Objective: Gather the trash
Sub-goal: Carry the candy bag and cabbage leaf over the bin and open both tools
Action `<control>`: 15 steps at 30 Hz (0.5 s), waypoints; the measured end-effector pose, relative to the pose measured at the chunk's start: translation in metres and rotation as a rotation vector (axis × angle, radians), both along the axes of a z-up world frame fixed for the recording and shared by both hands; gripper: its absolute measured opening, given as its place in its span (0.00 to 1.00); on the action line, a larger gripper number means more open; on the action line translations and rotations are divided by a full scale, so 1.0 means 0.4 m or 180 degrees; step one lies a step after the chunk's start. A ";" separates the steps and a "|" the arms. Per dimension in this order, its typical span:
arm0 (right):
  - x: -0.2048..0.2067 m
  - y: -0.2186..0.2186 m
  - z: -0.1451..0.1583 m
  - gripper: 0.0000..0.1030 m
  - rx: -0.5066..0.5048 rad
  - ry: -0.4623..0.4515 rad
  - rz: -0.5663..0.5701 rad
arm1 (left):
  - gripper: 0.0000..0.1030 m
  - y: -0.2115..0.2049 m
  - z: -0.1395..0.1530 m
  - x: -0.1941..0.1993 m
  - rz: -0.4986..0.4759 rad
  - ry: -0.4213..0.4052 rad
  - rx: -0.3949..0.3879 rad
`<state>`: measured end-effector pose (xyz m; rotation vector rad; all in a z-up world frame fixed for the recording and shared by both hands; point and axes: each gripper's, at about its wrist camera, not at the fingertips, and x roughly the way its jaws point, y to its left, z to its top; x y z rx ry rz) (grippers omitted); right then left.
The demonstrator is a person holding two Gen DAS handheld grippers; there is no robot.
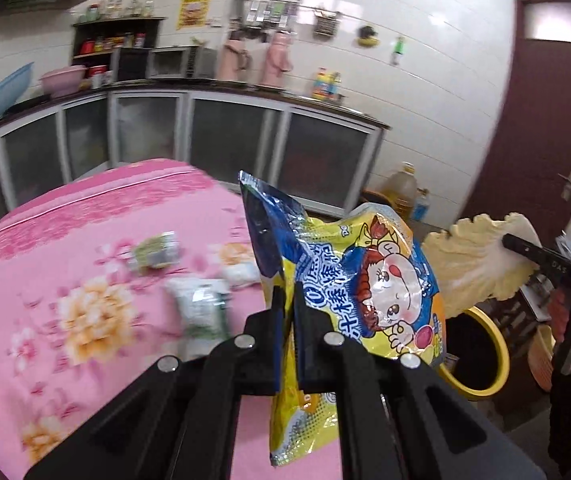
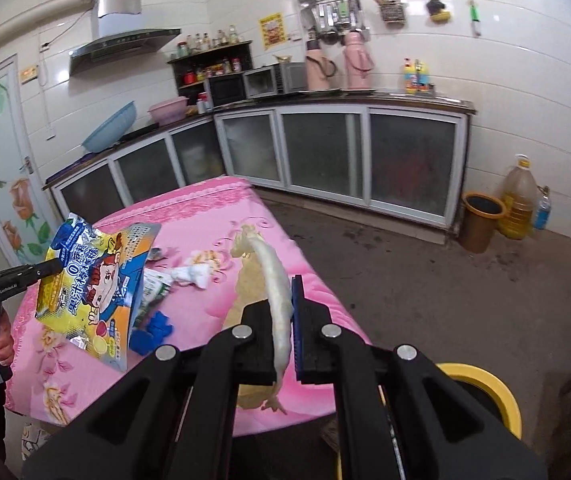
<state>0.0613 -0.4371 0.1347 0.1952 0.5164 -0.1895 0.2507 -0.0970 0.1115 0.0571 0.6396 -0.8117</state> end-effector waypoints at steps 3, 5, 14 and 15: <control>-0.069 -0.056 -0.016 0.05 -0.0021 0.0023 -0.0206 | 0.04 -0.123 -0.006 -0.036 -0.0317 -0.0012 -0.0018; -0.114 -0.096 -0.029 0.05 -0.0008 0.0042 -0.0360 | 0.04 -0.205 -0.012 -0.060 -0.0512 -0.0024 -0.0015; -0.280 -0.253 -0.134 0.05 -0.0011 0.0261 -0.0975 | 0.04 -0.524 -0.059 -0.190 -0.1026 -0.0136 0.0113; -0.290 -0.263 -0.147 0.05 -0.0009 0.0287 -0.1019 | 0.04 -0.553 -0.066 -0.203 -0.1079 -0.0145 0.0134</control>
